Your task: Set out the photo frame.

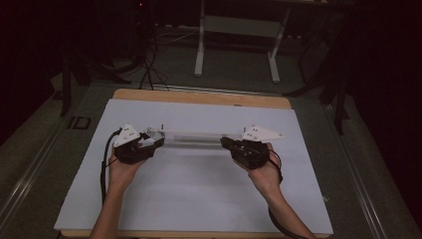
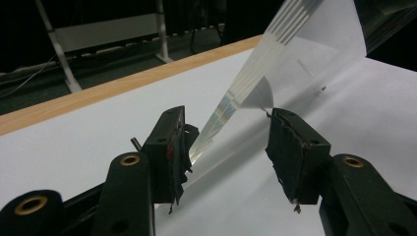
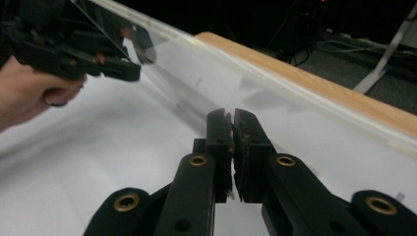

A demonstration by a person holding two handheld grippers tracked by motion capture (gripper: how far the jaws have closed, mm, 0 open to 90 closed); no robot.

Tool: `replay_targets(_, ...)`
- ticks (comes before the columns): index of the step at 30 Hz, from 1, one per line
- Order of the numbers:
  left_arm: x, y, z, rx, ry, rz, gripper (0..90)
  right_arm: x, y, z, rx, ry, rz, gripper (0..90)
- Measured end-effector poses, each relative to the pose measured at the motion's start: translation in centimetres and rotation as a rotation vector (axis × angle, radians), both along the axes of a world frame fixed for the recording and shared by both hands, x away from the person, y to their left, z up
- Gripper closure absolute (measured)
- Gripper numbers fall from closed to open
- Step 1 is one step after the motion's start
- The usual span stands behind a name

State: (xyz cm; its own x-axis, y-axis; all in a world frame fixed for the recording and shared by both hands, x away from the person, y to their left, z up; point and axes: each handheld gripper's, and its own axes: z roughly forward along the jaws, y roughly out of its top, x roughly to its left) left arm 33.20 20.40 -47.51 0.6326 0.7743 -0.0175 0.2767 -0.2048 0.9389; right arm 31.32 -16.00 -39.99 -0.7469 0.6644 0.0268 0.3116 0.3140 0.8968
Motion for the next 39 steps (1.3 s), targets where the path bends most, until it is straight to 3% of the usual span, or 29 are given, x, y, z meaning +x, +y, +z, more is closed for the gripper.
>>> replay_targets(4,0.1,0.0,0.1,-0.002,0.003,0.004,49.6,0.2,-0.5,-0.6,-0.015,0.011,0.003,80.2)
replay_targets(6,0.4,-0.1,0.2,-0.011,0.008,0.014,49.6,0.2,-1.1,-1.4,-0.061,0.004,-0.011,74.8)
replay_targets(9,0.6,-0.1,0.3,-0.015,0.013,0.019,49.7,0.3,-2.0,-2.2,-0.085,0.005,-0.029,71.0)
replay_targets(19,1.1,-0.1,0.6,-0.022,0.02,0.031,49.9,1.9,-6.3,-3.5,-0.089,0.044,-0.125,65.4)
replay_targets(32,1.7,-0.1,0.8,-0.027,0.034,0.039,50.2,3.8,-8.6,-4.1,-0.101,0.046,-0.232,57.0)
replay_targets(35,1.8,-0.1,0.9,-0.028,0.035,0.041,50.1,4.2,-8.7,-4.0,-0.101,0.042,-0.232,55.4)
replay_targets(39,2.0,-0.1,0.9,-0.03,0.036,0.044,50.3,4.9,-8.6,-4.0,-0.098,0.003,-0.191,51.6)
